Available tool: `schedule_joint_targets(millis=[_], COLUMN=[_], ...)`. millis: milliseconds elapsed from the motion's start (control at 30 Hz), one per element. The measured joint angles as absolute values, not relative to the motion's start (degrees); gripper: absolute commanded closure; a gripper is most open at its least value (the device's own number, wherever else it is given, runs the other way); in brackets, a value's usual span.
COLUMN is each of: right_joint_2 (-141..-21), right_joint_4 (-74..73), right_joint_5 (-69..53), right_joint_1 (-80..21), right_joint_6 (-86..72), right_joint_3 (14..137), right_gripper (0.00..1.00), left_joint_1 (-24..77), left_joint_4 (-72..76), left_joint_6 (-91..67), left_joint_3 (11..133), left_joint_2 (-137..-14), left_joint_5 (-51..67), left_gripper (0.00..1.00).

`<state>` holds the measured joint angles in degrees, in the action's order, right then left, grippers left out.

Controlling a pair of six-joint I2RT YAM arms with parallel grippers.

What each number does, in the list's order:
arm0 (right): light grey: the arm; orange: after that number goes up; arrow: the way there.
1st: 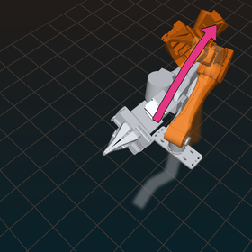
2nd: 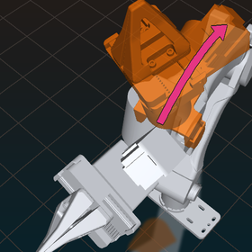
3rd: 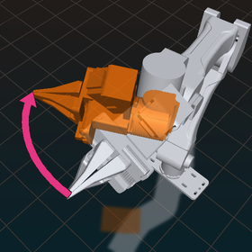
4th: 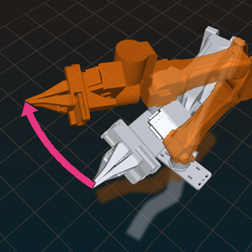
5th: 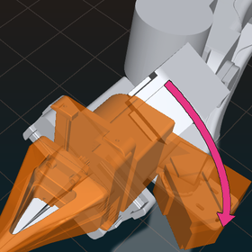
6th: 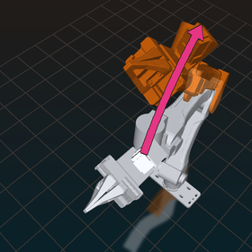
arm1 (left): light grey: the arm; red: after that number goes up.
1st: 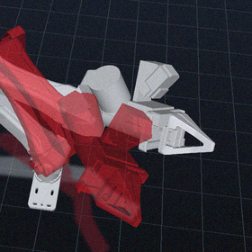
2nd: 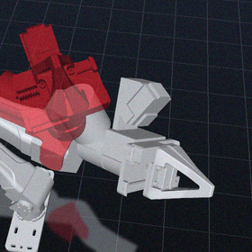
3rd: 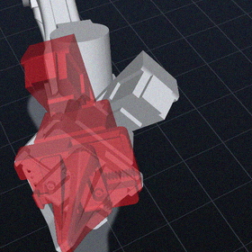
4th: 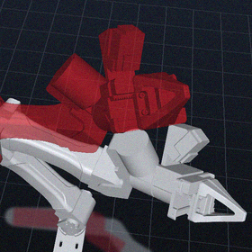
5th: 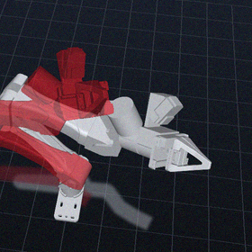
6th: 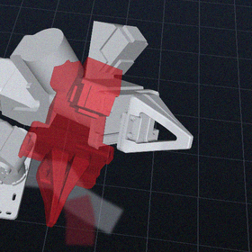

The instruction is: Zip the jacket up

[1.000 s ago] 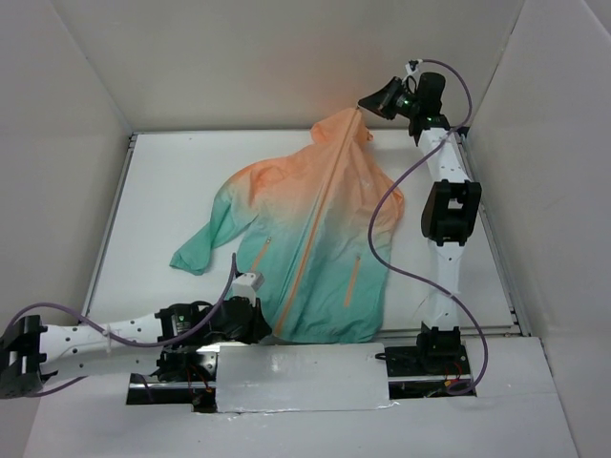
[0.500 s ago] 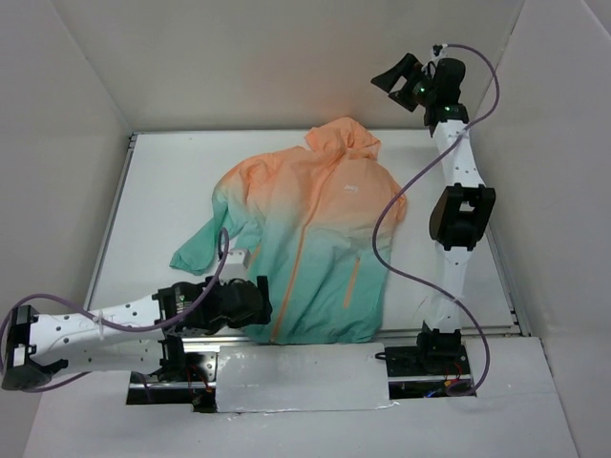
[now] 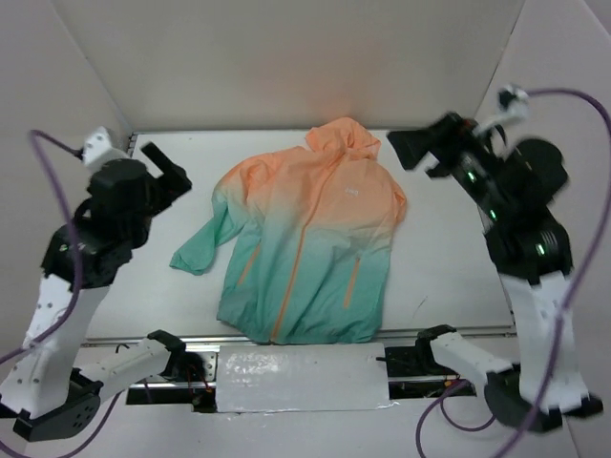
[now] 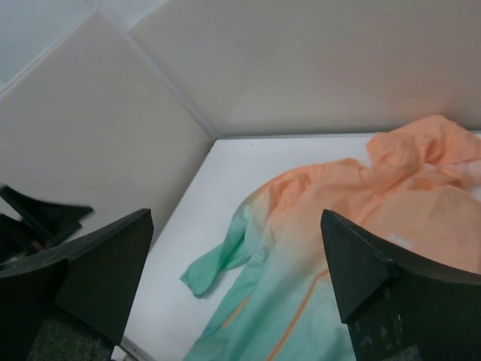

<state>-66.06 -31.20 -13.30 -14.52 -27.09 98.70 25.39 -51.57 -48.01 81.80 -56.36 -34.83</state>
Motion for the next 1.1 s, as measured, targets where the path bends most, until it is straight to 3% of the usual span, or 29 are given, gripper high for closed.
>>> schedule_joint_targets(millis=[133, 300, 667, 1100], right_joint_2=[-45.47, -28.47, -19.33, -18.26], right_joint_4=[-36.34, -44.75, -63.11, -65.39], right_joint_5=[-7.81, -2.68, 4.84, 5.82], right_joint_1=[-13.72, -13.72, -15.59, -15.62], right_joint_6=[-27.09, -25.82, -23.03, -23.00], right_joint_3=[88.40, 87.29, 84.27, 82.11], right_gripper=[0.00, 0.00, 0.00, 0.00], left_joint_1=[24.10, 24.03, 23.88, 23.86], left_joint_4=[-51.99, -55.90, -62.04, -65.43], left_joint_6=[-43.16, -37.39, -32.82, -33.08], left_joint_3=[93.78, 94.08, 80.16, 75.96], left_joint_2=[-55.00, -47.35, -26.85, -26.87], left_joint_5=[-39.07, -44.38, -46.50, -44.23], left_gripper=[0.01, 0.01, 0.01, 0.01])
